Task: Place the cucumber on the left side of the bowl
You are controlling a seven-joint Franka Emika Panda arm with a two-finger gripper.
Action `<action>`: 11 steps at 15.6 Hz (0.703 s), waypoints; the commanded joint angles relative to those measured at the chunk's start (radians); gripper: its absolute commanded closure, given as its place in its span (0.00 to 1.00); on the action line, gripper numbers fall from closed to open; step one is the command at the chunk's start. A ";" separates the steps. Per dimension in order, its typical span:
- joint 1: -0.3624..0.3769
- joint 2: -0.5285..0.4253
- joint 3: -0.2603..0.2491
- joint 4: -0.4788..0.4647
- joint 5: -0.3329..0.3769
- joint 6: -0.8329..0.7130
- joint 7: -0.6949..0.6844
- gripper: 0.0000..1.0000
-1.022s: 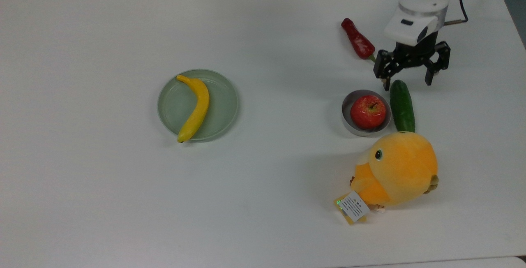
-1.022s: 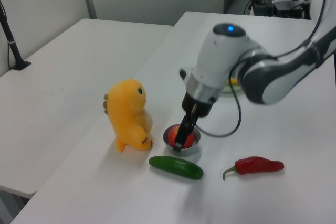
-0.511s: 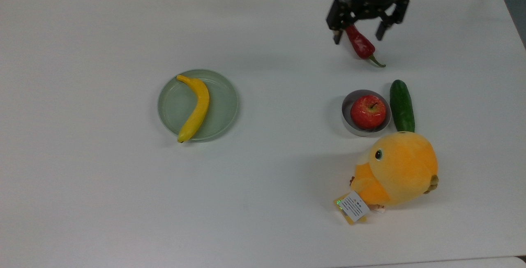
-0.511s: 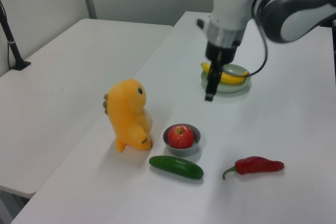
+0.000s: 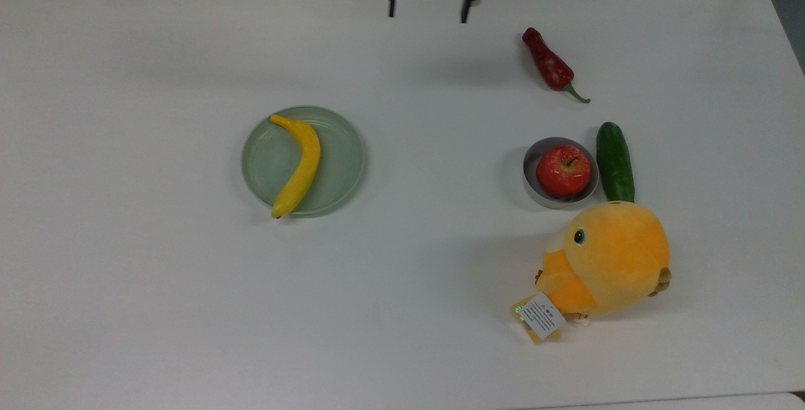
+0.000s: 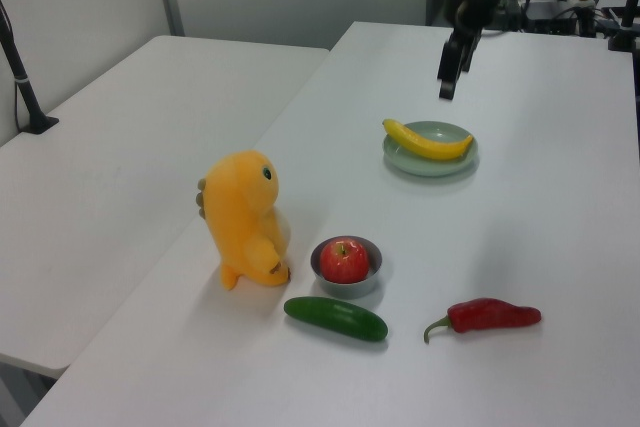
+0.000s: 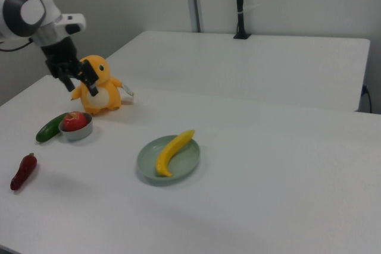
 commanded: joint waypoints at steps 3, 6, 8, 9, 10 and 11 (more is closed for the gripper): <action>-0.111 -0.043 0.003 -0.041 0.038 0.000 -0.030 0.00; -0.130 -0.038 -0.026 -0.020 0.049 -0.012 -0.052 0.00; -0.102 -0.028 -0.061 -0.001 0.073 -0.014 -0.066 0.00; -0.087 -0.018 -0.089 0.006 0.075 -0.030 -0.066 0.00; -0.082 -0.015 -0.092 0.017 0.075 -0.037 -0.066 0.00; -0.084 -0.015 -0.092 0.020 0.075 -0.038 -0.066 0.00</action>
